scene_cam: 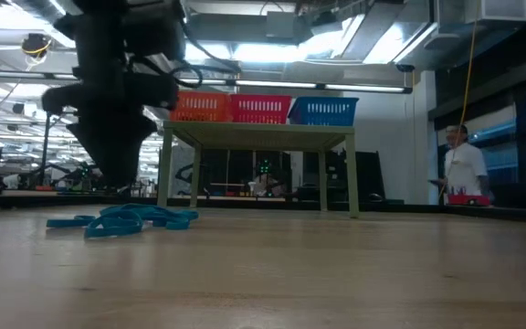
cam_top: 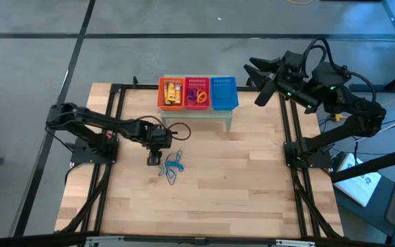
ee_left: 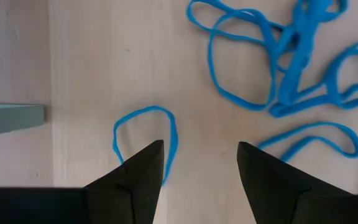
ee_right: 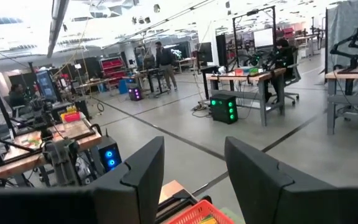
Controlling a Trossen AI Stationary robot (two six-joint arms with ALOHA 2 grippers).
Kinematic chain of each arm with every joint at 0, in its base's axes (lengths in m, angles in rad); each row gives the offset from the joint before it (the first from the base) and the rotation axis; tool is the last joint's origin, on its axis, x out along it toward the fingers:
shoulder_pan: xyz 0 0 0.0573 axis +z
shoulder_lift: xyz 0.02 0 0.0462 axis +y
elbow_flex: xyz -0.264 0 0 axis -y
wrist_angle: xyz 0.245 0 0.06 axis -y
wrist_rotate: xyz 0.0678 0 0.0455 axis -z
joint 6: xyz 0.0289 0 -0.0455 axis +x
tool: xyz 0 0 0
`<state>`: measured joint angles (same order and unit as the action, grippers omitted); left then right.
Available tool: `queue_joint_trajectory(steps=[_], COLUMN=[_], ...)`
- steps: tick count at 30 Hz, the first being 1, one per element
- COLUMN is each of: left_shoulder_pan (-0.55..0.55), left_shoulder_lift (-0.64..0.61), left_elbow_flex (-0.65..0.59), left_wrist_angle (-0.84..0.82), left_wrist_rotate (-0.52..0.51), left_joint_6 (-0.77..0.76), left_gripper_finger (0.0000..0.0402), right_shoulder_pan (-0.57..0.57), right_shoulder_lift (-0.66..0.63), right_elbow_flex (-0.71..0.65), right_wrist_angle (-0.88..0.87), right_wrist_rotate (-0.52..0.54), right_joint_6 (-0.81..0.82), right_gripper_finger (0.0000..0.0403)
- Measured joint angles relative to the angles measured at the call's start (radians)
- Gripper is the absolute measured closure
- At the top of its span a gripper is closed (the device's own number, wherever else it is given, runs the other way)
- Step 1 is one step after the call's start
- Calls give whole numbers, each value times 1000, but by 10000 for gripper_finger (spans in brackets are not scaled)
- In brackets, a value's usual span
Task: Pick & Place Office Desk Supplies
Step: Put the blue rubber band into the blue bin on the shelf
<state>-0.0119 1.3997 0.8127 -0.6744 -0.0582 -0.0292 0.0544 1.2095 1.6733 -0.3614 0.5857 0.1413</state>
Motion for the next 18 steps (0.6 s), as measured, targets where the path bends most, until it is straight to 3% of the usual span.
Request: queue_joint_trajectory(steps=[6, 18], left_shoulder_pan=[45, 106], left_shoulder_lift=[44, 175], left_elbow_flex=[0, 0], left_wrist_angle=[73, 69], left_wrist_rotate=[24, 88], left_joint_6=[49, 70], left_gripper_finger=[207, 244], right_shoulder_pan=[0, 0], right_shoulder_lift=[1, 1], right_elbow_flex=[0, 0], right_wrist_angle=[0, -1], right_wrist_rotate=[-2, -2], right_joint_6=[0, 0], right_gripper_finger=[231, 231])
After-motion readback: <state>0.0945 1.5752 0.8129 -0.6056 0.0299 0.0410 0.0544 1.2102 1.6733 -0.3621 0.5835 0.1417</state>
